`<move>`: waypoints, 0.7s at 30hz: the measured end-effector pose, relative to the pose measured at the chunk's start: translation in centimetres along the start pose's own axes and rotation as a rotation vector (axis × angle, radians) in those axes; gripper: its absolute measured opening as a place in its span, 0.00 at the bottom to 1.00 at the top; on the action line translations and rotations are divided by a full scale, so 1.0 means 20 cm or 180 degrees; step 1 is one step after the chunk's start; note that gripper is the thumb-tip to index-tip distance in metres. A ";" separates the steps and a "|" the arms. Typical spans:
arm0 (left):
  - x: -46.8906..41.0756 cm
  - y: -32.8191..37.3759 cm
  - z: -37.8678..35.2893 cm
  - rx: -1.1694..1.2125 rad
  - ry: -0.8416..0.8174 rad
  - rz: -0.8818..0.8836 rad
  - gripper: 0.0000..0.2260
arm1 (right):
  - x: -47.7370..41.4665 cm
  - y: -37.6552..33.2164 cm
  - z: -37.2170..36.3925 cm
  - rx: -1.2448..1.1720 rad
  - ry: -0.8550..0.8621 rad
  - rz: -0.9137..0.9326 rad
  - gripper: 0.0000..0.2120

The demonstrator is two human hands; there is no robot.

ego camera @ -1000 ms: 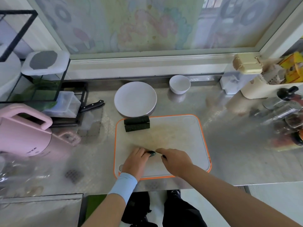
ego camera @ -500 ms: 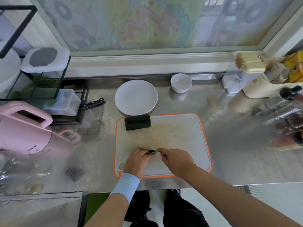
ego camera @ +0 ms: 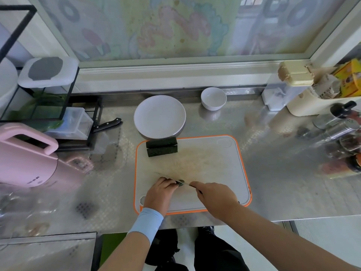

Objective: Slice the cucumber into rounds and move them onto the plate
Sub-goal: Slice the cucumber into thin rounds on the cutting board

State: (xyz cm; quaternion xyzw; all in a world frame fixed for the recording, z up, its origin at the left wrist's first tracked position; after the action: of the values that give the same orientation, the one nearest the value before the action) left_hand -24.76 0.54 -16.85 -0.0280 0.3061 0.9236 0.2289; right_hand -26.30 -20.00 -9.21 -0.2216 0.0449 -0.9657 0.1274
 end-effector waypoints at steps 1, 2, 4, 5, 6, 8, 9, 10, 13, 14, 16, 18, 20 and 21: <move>0.00 0.00 0.00 0.0018 -0.0008 0.0017 0.18 | 0.00 0.00 0.01 -0.0001 -0.0017 0.0000 0.17; 0.00 0.00 0.00 0.0030 0.0003 0.0029 0.17 | 0.00 0.00 0.01 0.0002 -0.0033 0.0003 0.17; 0.00 -0.01 -0.01 0.0049 0.0039 0.0053 0.15 | -0.01 0.01 0.02 -0.0009 -0.0057 0.0017 0.17; 0.00 -0.01 -0.02 0.0071 0.0047 0.0078 0.15 | -0.01 0.01 0.02 -0.0012 -0.0074 0.0017 0.17; 0.00 -0.01 -0.02 0.0085 0.0049 0.0106 0.15 | -0.02 0.02 0.02 -0.0010 -0.0102 0.0011 0.17; 0.00 -0.01 -0.01 0.0107 0.0063 0.0129 0.15 | -0.03 0.02 0.03 0.0010 -0.0170 0.0011 0.17; 0.00 0.00 -0.01 0.0122 0.0077 0.0133 0.15 | -0.04 0.02 0.03 0.0016 -0.0193 0.0015 0.17; 0.00 0.00 0.00 0.0135 0.0096 0.0130 0.15 | -0.04 0.03 0.03 0.0018 -0.0201 0.0023 0.17; -0.01 0.00 0.00 0.0130 0.0148 0.0098 0.14 | -0.05 0.03 0.03 -0.0003 -0.0238 0.0035 0.16; -0.01 0.00 0.00 0.0122 0.0158 0.0089 0.14 | -0.06 0.03 0.02 -0.0036 -0.0266 0.0019 0.16; -0.01 0.01 0.01 0.0146 0.0186 0.0076 0.14 | -0.07 0.03 0.01 -0.0105 -0.0293 0.0000 0.15; -0.01 0.01 0.02 0.0192 0.0223 0.0070 0.14 | -0.10 0.02 -0.01 -0.0181 -0.0309 -0.0005 0.14; -0.01 0.02 0.03 0.0221 0.0238 0.0067 0.15 | -0.13 0.02 -0.02 -0.0275 -0.0306 -0.0003 0.13; -0.01 0.02 0.03 0.0219 0.0250 0.0060 0.14 | -0.14 0.02 -0.03 -0.0304 -0.0300 -0.0007 0.13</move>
State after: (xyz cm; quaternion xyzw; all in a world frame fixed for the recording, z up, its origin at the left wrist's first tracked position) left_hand -24.80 0.47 -16.12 -0.0535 0.3468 0.9128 0.2088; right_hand -24.11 -19.57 -10.90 -0.2727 0.0846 -0.9511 0.1177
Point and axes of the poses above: each hand's wrist, its own x-axis away from the middle knuckle, its own z-axis out of the back of the hand, y = z × x, the point moved 1 cm from there along -x, towards the middle knuckle, and after that the axes turned 8 degrees about x, right-handed, at the moved point
